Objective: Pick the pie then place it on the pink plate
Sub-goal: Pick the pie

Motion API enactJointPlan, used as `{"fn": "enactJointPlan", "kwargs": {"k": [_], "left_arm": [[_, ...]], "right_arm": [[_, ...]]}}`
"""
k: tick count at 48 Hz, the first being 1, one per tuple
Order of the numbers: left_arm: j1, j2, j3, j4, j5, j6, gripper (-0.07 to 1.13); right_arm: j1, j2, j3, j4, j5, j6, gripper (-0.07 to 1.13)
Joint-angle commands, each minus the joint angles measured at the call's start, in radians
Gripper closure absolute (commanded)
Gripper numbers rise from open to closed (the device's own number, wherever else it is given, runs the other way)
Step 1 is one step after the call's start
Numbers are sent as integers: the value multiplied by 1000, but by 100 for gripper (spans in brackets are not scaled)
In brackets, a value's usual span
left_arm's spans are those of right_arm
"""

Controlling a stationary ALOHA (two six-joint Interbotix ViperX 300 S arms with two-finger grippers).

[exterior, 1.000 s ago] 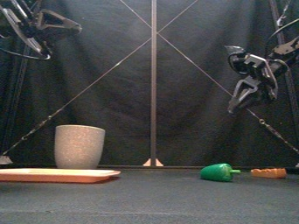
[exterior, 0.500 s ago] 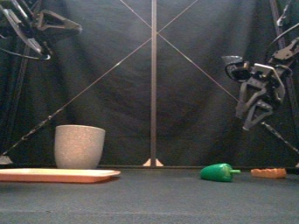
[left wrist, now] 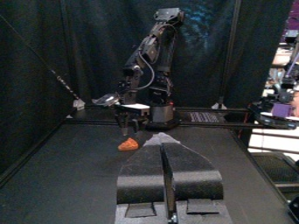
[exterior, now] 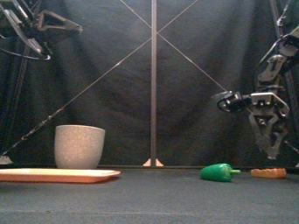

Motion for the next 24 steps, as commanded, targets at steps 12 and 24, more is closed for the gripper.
{"fn": "enactJointPlan", "kwargs": {"k": [12, 24], "left_arm": [[23, 6, 6, 3, -8, 0, 104], [29, 6, 9, 2, -9, 0, 104]], "right_arm": [[-23, 163, -75, -43, 9, 2, 2], [-26, 202, -81, -83, 9, 2, 2]]}}
